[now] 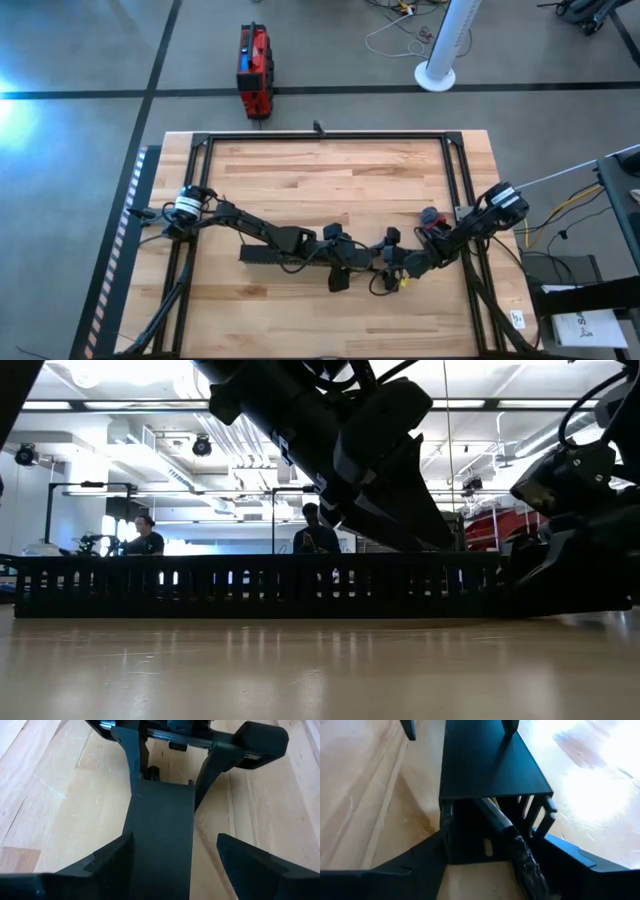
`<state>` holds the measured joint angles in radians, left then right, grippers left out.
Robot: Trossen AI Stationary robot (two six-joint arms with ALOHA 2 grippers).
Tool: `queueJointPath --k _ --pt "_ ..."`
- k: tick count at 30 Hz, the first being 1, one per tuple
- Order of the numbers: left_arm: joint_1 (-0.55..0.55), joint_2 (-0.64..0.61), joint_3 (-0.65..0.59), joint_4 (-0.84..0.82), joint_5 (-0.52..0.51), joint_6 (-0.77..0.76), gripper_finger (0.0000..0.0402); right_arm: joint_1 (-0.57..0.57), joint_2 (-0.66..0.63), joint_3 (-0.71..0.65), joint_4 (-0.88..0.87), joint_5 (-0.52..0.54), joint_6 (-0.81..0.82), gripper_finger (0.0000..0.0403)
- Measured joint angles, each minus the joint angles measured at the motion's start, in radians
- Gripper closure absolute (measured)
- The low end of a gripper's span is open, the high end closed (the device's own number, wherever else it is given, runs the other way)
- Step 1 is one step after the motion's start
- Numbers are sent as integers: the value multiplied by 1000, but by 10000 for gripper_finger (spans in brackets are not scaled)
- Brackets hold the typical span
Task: Ziptie cables
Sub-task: Close the cable duct using the cable lid
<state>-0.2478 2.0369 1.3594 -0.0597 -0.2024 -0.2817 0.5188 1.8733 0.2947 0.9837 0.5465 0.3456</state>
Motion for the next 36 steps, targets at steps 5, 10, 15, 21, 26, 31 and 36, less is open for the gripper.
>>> queueJointPath --k 5,10,15,21,26,31,36 --pt "0 0 0 6 0 0 129 0 116 4 176 15 -21 168" --pt "0 0 0 1 3 32 129 -2 136 -6 210 3 -27 158" --pt "4 -3 0 -23 4 55 129 -3 132 -12 212 -11 -25 153" --pt "13 -4 0 -27 14 58 129 -3 132 -12 213 -11 -20 172" --pt "16 -3 2 -33 20 82 129 -3 132 -12 213 -15 -20 164" --pt "22 -7 2 -23 24 109 129 -1 132 -13 213 -19 -23 167" --pt "27 -8 18 -14 37 146 129 -1 132 -13 214 -20 -23 174"
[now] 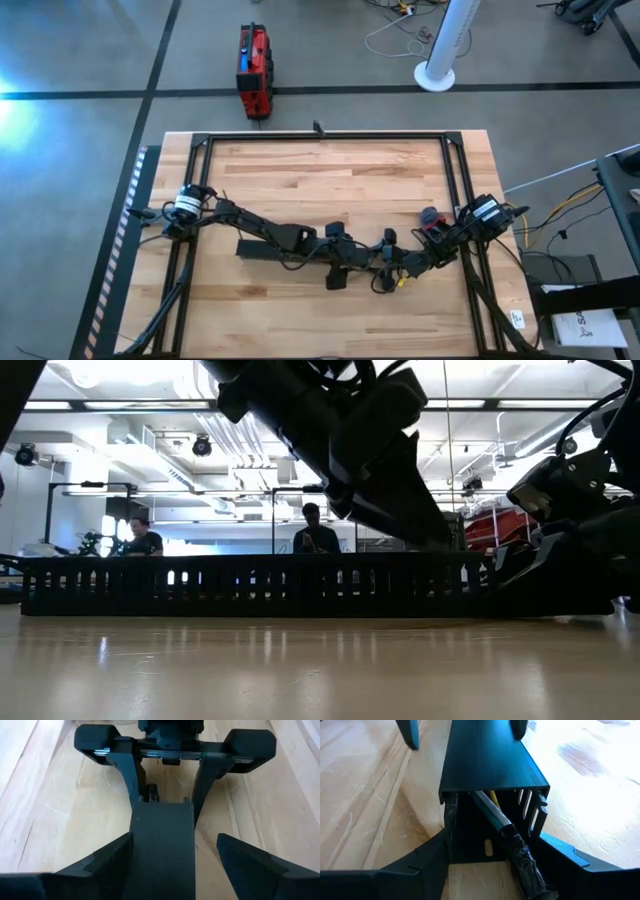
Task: Ziptie cables
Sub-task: Close the cable duct using the cable lid
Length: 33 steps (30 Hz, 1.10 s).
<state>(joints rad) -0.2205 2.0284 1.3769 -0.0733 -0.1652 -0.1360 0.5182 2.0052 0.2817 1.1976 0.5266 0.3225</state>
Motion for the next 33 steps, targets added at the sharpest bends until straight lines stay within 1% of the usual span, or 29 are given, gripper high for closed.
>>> queueJointPath --k 4,9,17,20,25,28,30,33 --pt "13 0 -4 -5 0 4 129 1 0 0 0 -1 -1 167" --pt "26 -1 -12 4 11 3 129 1 0 0 0 -1 -1 171" --pt "34 56 -18 23 47 -11 120 2 0 -1 1 -3 -1 172" --pt "34 62 -19 26 47 -7 135 3 0 -1 1 -3 -1 171" --pt "34 56 -18 32 49 1 173 3 0 -1 1 -3 0 173" --pt "34 54 -18 31 52 4 183 3 0 -1 2 -5 0 174" --pt "34 53 -15 30 55 3 180 3 0 -1 2 -7 0 173" --pt "34 53 -15 35 56 2 158 3 0 -1 2 -8 -1 171"
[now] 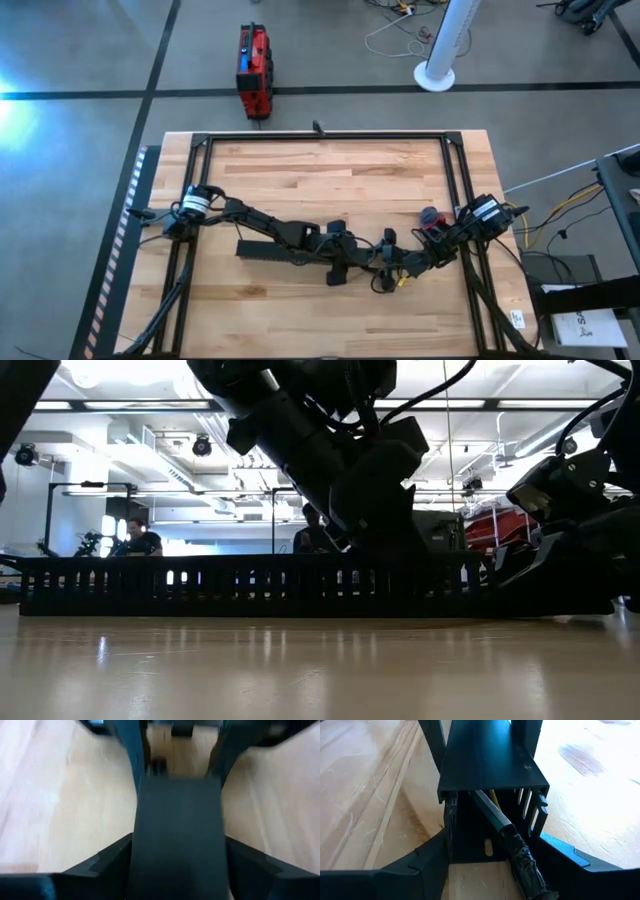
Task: Ziptie cables
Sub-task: Close the cable duct using the cable lid
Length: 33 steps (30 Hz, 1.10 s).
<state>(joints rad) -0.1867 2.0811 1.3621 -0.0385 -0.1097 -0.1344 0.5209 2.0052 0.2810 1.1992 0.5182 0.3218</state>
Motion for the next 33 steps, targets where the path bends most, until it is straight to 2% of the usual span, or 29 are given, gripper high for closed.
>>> queueJointPath --k 4,8,33 --pt "0 -10 7 40 0 -1 126 0 0 0 0 -1 0 174" --pt "0 -9 6 59 0 -7 117 0 0 2 0 -2 0 172" --pt "20 -6 6 60 37 -65 165 0 0 6 -1 -5 -5 169"
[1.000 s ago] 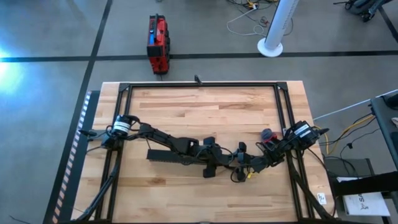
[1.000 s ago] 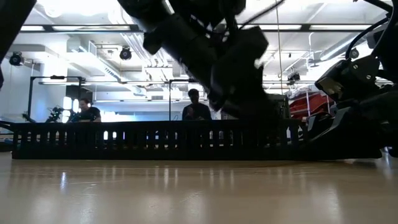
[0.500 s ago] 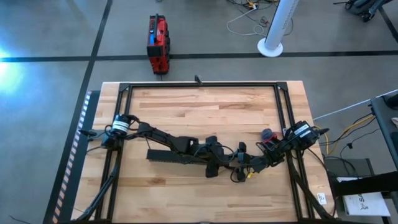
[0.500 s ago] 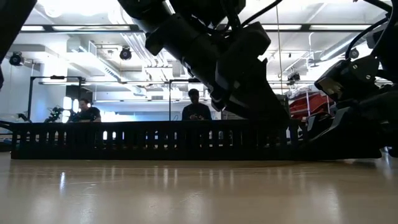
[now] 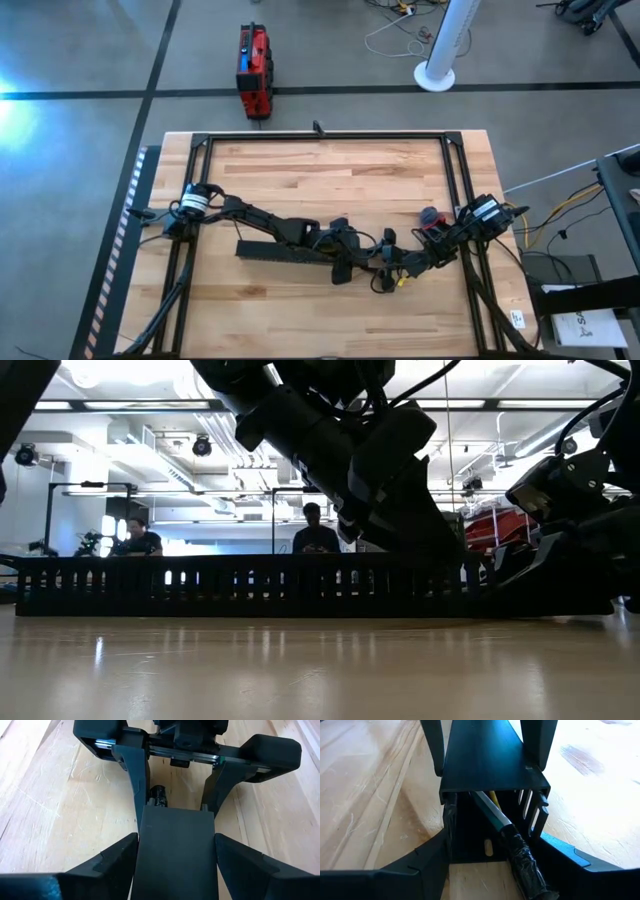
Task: Ziptie cables
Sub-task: Close the cable duct using the cable lid
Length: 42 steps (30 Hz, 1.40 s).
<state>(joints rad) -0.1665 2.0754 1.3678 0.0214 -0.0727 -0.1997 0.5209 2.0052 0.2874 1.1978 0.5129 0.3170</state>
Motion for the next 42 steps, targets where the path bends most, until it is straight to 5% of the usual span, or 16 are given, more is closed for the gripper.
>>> queueJointPath --k 42 --pt "8 3 -3 39 29 58 181 0 0 1 0 0 5 175"
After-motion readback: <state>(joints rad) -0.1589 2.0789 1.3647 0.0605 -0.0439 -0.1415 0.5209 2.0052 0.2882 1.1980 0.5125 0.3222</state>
